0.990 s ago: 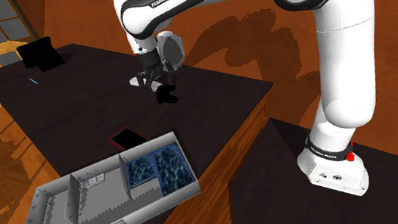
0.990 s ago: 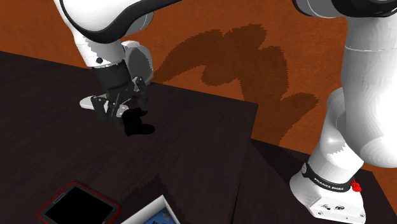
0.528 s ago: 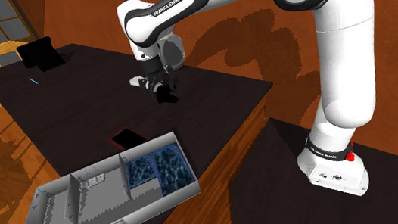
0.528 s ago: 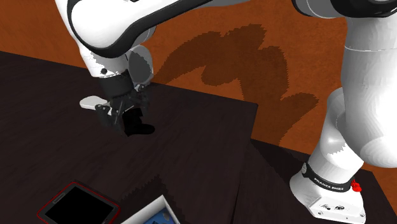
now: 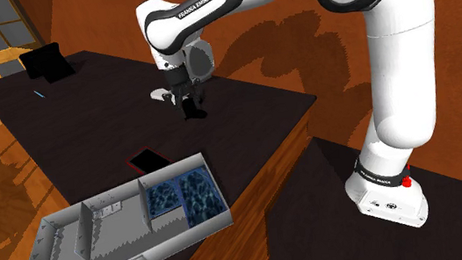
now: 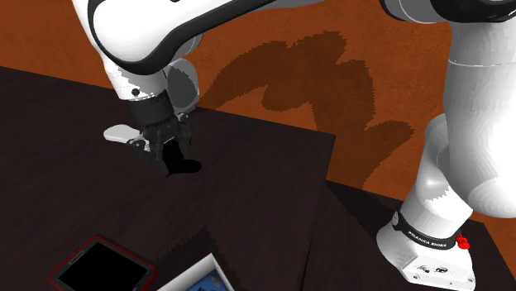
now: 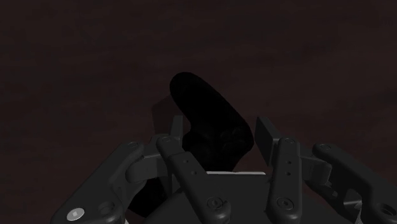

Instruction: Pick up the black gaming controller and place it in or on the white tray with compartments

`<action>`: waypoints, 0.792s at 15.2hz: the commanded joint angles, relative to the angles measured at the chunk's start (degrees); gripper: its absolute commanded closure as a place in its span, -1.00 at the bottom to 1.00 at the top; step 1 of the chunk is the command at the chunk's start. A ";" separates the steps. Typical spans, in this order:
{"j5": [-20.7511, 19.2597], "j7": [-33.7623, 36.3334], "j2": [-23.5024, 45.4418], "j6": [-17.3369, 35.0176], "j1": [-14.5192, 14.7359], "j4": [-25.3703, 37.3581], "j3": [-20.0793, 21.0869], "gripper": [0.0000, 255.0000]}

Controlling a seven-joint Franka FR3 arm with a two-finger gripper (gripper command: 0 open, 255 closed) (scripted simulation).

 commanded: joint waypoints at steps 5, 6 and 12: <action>0.02 -0.04 0.04 0.03 0.00 -0.09 0.01 1.00; 0.02 -0.03 0.02 0.04 0.00 -0.11 0.01 1.00; 0.16 -0.01 -0.58 -3.58 0.04 2.92 0.09 1.00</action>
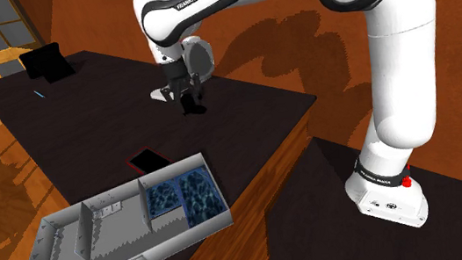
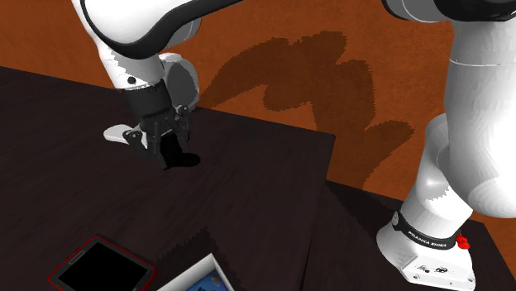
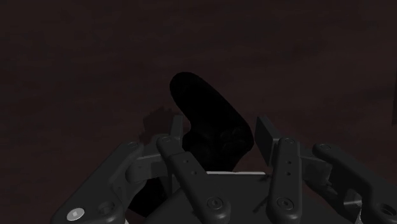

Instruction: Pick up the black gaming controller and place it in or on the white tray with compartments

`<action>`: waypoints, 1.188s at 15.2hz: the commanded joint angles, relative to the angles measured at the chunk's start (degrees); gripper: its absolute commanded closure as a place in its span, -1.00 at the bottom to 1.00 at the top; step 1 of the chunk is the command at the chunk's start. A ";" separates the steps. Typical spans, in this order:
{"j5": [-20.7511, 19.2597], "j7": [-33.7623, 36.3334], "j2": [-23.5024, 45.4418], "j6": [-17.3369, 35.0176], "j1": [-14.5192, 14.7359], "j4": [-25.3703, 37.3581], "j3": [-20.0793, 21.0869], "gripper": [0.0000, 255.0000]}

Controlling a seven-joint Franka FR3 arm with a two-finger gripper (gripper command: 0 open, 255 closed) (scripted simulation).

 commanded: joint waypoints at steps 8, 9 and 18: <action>0.12 0.12 -0.46 -6.77 0.16 6.33 0.13 1.00; 0.11 0.14 -0.44 -7.55 0.18 7.13 0.14 1.00; -0.04 0.38 0.44 -14.69 0.52 15.14 0.24 1.00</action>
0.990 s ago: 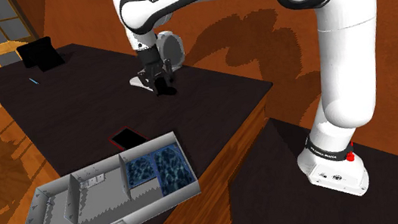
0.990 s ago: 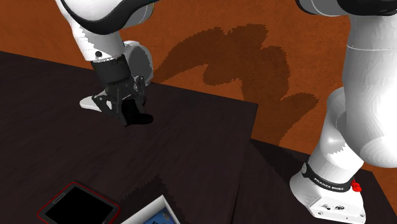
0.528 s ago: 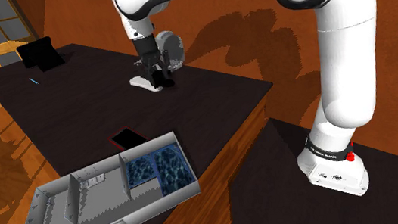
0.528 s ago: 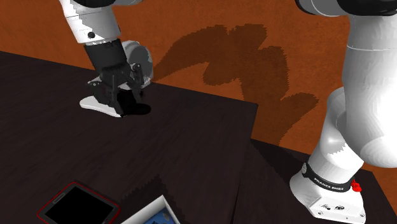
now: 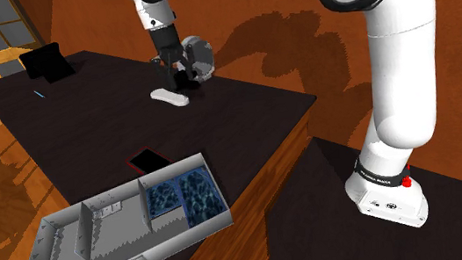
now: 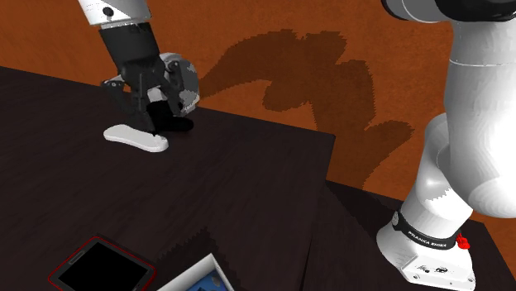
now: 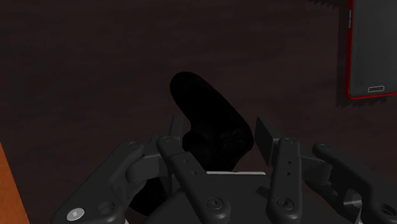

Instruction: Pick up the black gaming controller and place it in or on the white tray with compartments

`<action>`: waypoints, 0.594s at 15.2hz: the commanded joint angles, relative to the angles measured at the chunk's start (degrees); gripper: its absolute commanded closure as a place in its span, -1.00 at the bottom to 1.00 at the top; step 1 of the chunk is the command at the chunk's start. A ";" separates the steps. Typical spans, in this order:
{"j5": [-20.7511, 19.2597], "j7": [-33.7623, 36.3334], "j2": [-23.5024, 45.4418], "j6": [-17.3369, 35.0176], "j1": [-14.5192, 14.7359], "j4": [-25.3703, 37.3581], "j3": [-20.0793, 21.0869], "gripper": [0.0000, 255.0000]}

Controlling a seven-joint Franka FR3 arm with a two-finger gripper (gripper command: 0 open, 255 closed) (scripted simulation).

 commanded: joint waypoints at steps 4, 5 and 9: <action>0.54 4.78 -1.53 0.09 2.96 -1.49 1.79 1.00; 0.67 5.99 -1.85 0.25 3.70 -1.92 2.24 1.00; 1.05 10.92 -2.49 0.69 6.75 -2.80 4.12 1.00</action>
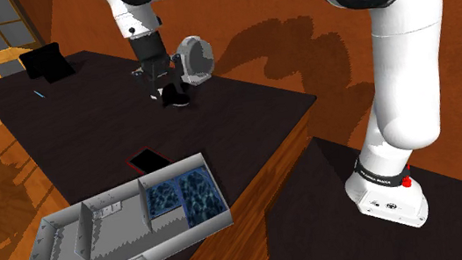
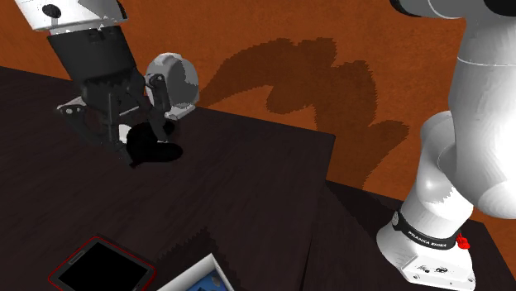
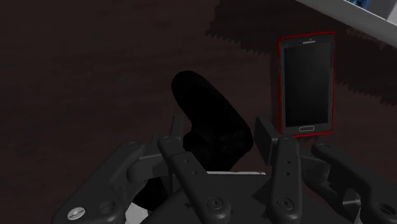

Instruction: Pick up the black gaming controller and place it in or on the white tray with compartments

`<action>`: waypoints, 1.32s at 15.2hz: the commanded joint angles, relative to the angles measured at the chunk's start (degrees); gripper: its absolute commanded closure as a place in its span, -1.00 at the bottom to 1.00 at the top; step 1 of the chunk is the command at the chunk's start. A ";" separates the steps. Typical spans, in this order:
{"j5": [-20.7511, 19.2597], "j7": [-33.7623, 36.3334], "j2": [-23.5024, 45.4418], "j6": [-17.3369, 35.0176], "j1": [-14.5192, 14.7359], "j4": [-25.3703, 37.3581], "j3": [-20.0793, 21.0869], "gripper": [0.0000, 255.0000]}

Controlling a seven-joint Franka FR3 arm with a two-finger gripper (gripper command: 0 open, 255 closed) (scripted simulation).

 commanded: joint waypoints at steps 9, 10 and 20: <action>-0.17 13.01 2.02 -0.28 8.53 2.86 4.64 1.00; -0.33 14.34 2.59 -0.43 9.48 3.62 5.07 1.00; -3.69 27.42 12.54 -4.27 21.12 17.86 8.31 1.00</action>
